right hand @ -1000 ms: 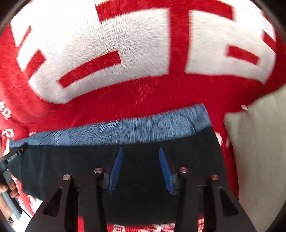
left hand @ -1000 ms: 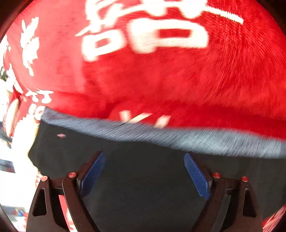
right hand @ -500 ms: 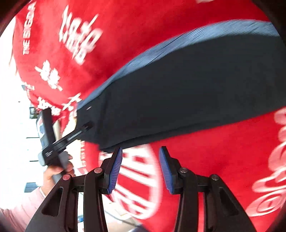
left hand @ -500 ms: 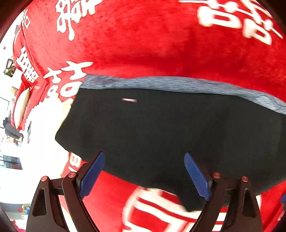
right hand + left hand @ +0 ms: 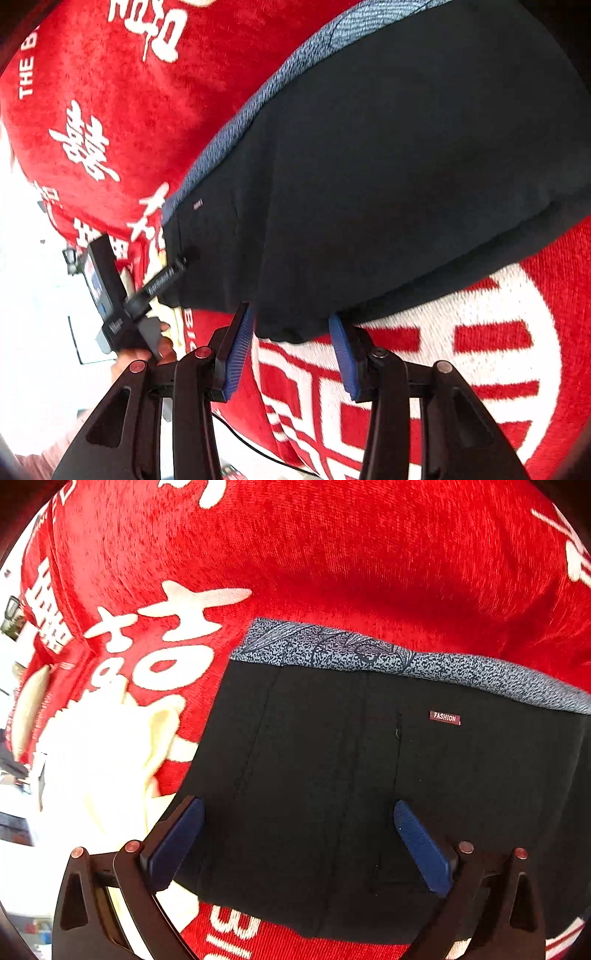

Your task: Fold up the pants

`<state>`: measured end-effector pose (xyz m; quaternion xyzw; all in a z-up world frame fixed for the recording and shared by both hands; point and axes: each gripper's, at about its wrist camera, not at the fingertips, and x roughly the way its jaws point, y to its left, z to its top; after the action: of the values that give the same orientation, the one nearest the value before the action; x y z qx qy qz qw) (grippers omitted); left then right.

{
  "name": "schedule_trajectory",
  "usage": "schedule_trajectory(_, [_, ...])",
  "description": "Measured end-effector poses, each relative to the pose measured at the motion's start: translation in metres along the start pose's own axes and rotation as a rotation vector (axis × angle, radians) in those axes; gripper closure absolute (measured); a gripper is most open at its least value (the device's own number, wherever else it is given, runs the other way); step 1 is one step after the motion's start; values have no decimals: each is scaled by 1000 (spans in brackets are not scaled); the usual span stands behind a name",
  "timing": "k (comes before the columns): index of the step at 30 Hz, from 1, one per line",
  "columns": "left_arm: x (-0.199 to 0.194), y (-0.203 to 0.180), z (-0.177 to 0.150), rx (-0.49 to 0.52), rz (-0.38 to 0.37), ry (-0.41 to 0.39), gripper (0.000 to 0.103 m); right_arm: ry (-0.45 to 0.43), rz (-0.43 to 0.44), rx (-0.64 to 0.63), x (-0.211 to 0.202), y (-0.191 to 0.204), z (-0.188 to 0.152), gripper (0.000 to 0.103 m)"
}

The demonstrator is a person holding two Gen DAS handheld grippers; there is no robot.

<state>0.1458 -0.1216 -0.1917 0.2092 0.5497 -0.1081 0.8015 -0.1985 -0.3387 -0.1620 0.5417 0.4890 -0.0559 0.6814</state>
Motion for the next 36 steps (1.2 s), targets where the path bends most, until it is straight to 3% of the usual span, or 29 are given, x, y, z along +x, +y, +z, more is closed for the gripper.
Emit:
schedule_trajectory(1, [1, 2, -1, -3, -17, -3, 0, -10, 1, 15, -1, -2, 0, 56])
schedule_trajectory(2, [2, 4, -1, -6, -37, -2, 0, -12, -1, 31, 4, 0, 7, 63])
schedule_trajectory(3, [3, 5, -1, -7, -45, 4, 0, -14, -9, 59, 9, 3, 14, 93])
schedule_trajectory(6, [0, 4, 2, 24, -44, 16, 0, -55, -30, 41, -1, 26, 24, 93])
schedule_trajectory(10, [3, 6, 1, 55, -61, -2, 0, -74, -123, -67, -17, 42, 10, 97])
schedule_trajectory(14, [3, 6, -1, 56, -67, -22, 0, -18, -190, -17, 2, 5, -3, 97])
schedule_trajectory(16, [-1, 3, -1, 67, -51, -18, 0, -16, -182, -14, -3, -1, -4, 96])
schedule_trajectory(17, [-4, 2, 0, 68, -40, -7, 0, -12, -212, -19, -8, -2, -4, 89])
schedule_trajectory(19, [-15, -2, 1, 69, -38, 16, 0, 0, -247, -14, -23, -7, -4, 88])
schedule_trajectory(24, [-35, -21, 23, 103, -57, -58, 0, -100, -340, -125, -62, 10, 21, 87])
schedule_trajectory(28, [-4, -18, 56, -2, -2, -18, 0, -145, -404, -227, -60, 19, 56, 67])
schedule_trajectory(30, [16, -11, 63, -47, 46, 14, 0, -147, -470, -273, -50, 16, 68, 67])
schedule_trajectory(32, [31, -2, 66, -101, 35, 31, 0, -119, -523, -279, -43, 3, 71, 69])
schedule_trajectory(34, [37, 5, 69, -147, 0, 45, 0, -133, -477, -278, -46, -10, 67, 71])
schedule_trajectory(36, [34, 3, 69, -139, 17, 49, 0, -132, -467, -280, -50, -14, 65, 71])
